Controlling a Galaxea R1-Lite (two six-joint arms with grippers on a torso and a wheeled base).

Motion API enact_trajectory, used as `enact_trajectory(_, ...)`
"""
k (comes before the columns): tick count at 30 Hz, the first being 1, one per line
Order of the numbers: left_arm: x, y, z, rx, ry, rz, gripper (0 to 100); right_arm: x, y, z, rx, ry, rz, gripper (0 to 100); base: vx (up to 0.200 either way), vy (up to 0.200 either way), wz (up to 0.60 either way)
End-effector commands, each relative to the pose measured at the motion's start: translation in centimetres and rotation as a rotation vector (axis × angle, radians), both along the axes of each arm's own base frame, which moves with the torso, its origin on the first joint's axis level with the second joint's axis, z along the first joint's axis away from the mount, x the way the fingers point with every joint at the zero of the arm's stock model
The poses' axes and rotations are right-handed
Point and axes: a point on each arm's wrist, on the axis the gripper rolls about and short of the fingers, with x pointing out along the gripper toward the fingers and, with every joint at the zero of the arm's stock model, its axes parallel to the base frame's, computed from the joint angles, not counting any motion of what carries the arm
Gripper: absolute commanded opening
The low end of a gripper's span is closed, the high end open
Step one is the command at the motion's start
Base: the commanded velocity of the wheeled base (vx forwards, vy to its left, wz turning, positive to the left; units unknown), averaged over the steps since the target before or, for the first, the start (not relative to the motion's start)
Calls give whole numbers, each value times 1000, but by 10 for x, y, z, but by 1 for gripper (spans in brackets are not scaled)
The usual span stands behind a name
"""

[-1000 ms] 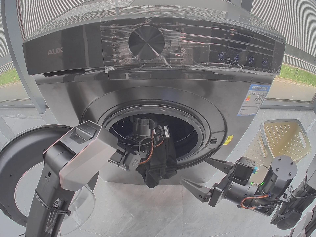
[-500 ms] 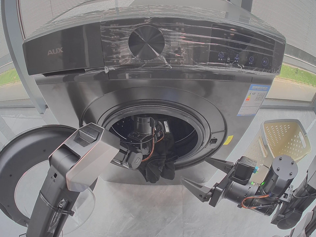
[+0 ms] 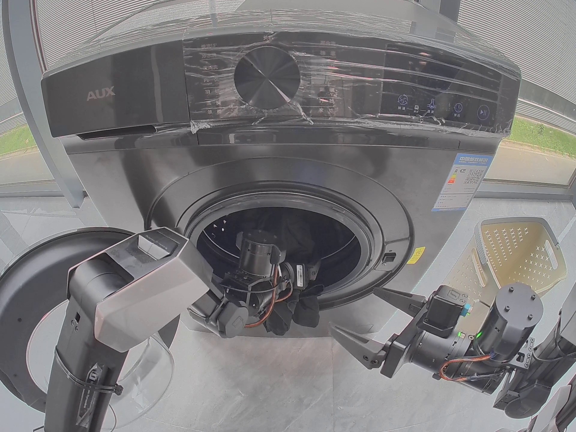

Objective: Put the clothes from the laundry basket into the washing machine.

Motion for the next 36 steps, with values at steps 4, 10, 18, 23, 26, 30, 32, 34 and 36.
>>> enact_trajectory(4,-18,6,-17,59,74,-54,100,-2,3,-2,-3,5,12,100,0,0,0)
enact_trajectory(10,-11,7,-28,75,76,-50,100,-2,2,-1,-2,2,12,100,0,0,0)
enact_trajectory(18,-9,8,-43,90,93,-44,0,-1,4,0,4,-3,15,100,0,0,0)
enact_trajectory(23,4,-1,-24,39,21,-28,0,-2,5,1,5,-4,21,100,0,0,0)
enact_trajectory(26,17,-5,-6,-17,-57,10,0,-4,6,2,9,-6,27,100,0,0,0)
enact_trajectory(30,29,-8,10,-73,-136,39,0,-4,7,2,12,-8,32,100,0,0,0)
enact_trajectory(32,34,-8,17,-90,-167,54,0,-4,7,2,12,-8,32,100,0,0,0)
enact_trajectory(34,38,-7,18,-93,-188,67,0,-4,8,3,13,-9,33,100,0,0,0)
enact_trajectory(36,39,-6,16,-89,-195,68,0,-5,8,3,15,-11,36,100,0,0,0)
